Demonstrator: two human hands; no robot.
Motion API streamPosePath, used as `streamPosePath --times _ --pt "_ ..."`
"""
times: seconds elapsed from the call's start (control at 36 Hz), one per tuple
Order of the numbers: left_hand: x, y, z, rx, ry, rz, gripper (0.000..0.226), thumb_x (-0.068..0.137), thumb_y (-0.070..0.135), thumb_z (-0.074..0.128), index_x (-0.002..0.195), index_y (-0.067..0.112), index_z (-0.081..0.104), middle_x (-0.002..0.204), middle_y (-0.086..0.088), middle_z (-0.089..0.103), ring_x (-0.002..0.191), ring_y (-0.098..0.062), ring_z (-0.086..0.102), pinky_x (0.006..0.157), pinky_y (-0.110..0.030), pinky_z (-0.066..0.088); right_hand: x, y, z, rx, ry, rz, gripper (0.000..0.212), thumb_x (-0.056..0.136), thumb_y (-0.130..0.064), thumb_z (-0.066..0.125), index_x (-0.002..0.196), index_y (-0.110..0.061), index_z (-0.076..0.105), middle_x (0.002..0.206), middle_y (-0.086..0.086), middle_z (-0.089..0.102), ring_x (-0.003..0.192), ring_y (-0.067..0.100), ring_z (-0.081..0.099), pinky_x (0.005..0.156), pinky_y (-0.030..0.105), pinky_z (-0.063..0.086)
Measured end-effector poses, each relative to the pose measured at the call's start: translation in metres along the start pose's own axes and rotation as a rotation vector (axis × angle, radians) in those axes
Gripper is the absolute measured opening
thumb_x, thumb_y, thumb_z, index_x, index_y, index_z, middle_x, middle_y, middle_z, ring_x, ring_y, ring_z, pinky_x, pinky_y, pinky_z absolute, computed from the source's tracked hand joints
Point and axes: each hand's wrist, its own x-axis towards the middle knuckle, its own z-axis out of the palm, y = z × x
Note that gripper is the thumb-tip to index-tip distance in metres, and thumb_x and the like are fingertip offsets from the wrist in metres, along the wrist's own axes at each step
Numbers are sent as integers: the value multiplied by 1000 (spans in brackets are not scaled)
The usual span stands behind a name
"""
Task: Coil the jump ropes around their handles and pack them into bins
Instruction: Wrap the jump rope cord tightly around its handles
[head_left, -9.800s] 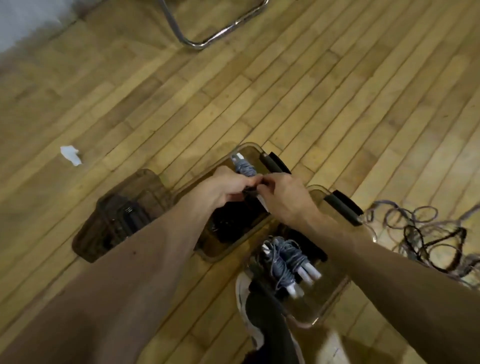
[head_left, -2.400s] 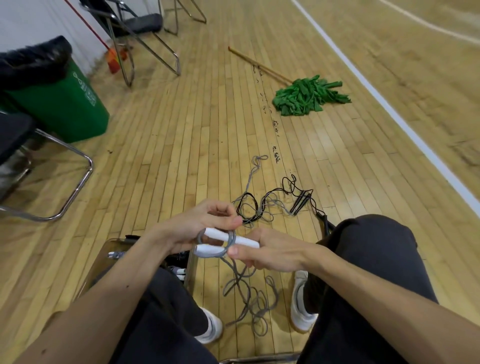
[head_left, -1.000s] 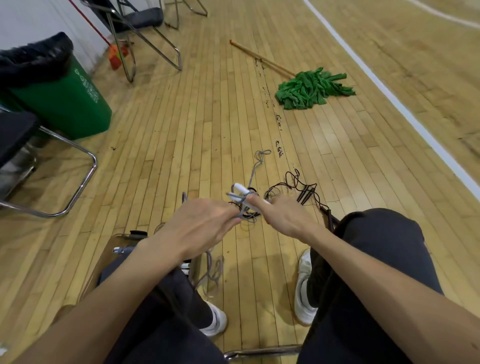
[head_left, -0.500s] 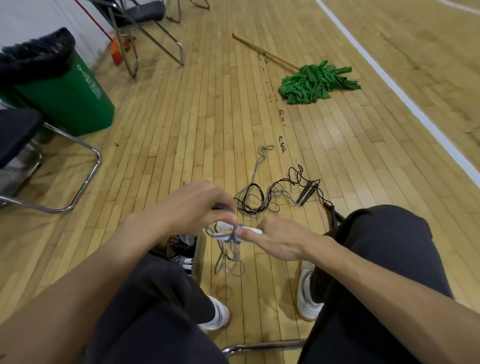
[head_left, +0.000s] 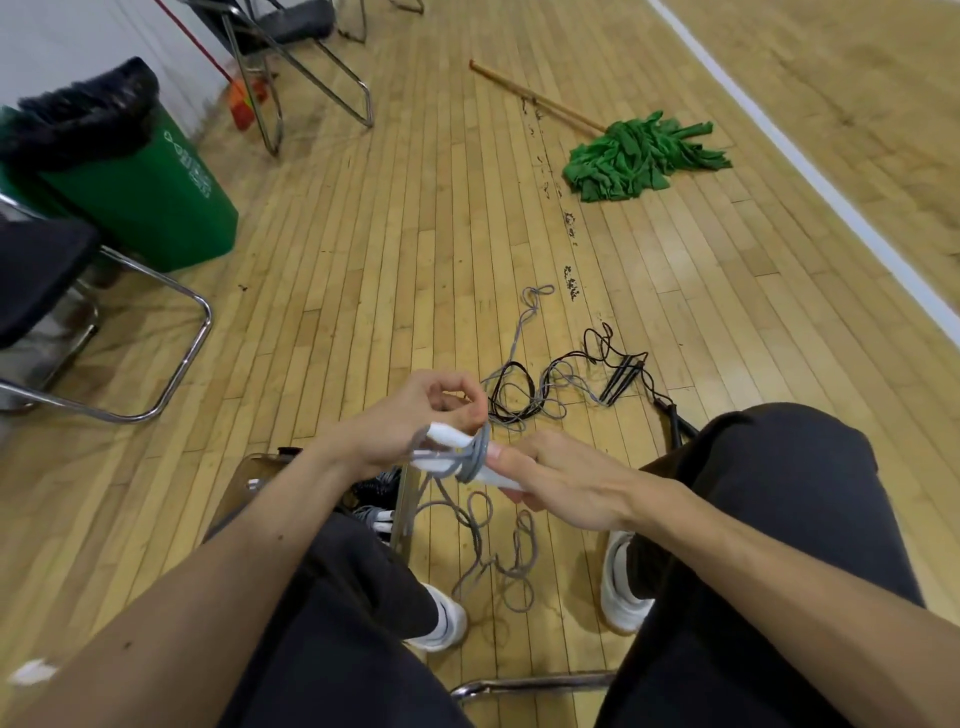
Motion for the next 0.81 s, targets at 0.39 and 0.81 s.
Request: streamPosePath --times 0.39,0.81 --pt "8 -14 33 -271 220 -44 52 105 15 45 59 27 67 46 5 37 40 -5 25 42 -20 17 -4 -4 -12 209 217 4 32 90 -15 68 66 -18 47 55 -1 42 48 17 36 48 27 31" --pt "1 -21 34 -184 291 -83 40 103 40 48 75 11 56 49 1 38 38 -10 29 37 -21 22 15 3 -16 195 374 166 23 93 -25 67 79 -11 56 64 4 46 47 13 35 47 28 31"
